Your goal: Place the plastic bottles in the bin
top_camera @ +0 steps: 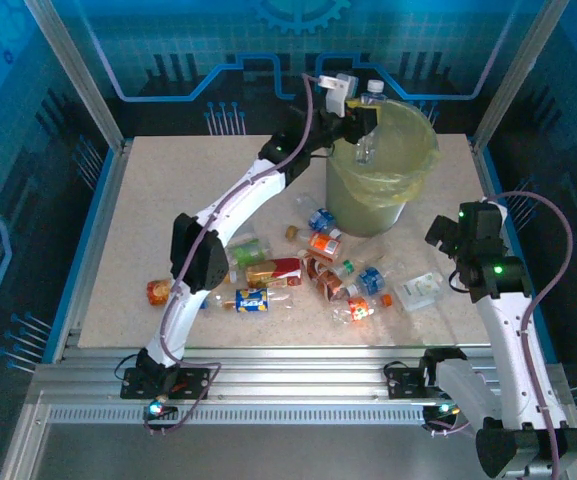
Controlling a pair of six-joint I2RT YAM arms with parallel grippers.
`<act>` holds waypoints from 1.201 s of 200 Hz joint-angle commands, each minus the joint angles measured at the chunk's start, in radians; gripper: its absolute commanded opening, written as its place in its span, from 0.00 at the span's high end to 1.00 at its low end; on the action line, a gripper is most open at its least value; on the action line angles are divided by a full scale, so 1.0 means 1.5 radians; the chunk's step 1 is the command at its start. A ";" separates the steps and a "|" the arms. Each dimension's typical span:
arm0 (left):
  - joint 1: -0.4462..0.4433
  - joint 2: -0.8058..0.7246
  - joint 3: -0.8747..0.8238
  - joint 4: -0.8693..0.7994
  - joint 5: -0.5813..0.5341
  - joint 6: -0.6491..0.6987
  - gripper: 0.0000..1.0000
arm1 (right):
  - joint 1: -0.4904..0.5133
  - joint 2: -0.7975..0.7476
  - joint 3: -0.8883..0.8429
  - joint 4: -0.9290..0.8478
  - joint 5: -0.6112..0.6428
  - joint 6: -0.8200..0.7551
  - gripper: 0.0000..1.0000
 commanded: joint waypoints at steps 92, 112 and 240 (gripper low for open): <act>-0.010 0.065 0.022 -0.014 0.022 0.047 0.54 | -0.010 -0.014 -0.089 -0.096 0.016 0.165 0.00; -0.010 0.070 0.023 -0.011 0.019 0.045 0.48 | -0.019 -0.033 -0.108 -0.119 0.002 0.181 0.00; -0.010 0.047 0.050 -0.006 0.011 0.052 0.11 | -0.081 -0.089 -0.206 -0.148 -0.140 0.228 0.01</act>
